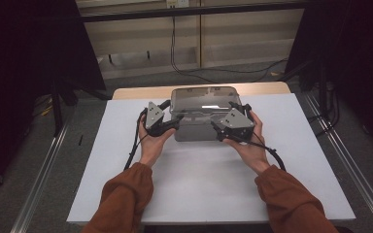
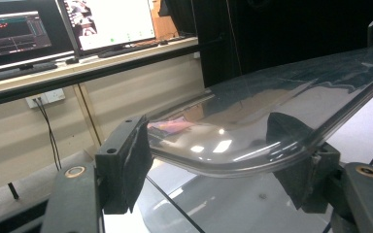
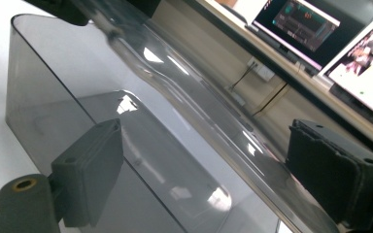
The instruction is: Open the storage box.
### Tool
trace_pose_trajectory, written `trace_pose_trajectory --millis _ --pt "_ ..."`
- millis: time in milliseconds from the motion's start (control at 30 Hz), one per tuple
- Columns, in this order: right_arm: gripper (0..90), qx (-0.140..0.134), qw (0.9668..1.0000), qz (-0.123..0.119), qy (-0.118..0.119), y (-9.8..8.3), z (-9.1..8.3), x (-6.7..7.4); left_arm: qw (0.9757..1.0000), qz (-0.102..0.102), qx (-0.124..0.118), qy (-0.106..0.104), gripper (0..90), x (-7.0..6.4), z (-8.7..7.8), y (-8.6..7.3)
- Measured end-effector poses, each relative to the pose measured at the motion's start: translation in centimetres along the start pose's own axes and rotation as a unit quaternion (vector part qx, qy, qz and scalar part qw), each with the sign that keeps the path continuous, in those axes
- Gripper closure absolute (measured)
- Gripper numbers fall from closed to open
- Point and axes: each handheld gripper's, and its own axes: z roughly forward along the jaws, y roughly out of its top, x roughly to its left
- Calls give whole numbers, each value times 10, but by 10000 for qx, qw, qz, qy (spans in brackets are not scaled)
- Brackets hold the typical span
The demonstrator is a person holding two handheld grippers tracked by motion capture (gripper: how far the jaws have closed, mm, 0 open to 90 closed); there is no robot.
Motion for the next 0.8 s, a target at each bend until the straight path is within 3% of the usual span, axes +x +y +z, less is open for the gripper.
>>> trace_pose_trajectory --millis 67,133,267,500,600,667,800 --pt "129 2 9997 233 23 -2 -3 -5 10000 70 47 -3 329 1 0 0" --pt "84 23 9987 484 133 -6 -5 -11 10000 -22 12 12 330 1 0 -1" --pt "4 38 9974 612 391 -15 -7 -21 10000 13 24 13 331 1 0 0" --pt "77 158 9947 920 422 -27 -4 -37 10000 -20 3 22 353 1 0 -1" --pt "113 93 9914 1200 519 -32 -1 -40 10000 -42 5 14 354 2 0 -1" --pt "169 37 9927 1116 447 -32 -1 -42 10000 -29 3 18 355 2 0 0" --pt "211 -111 9924 1162 393 -31 0 -45 10000 -59 -35 27 361 3 0 0"
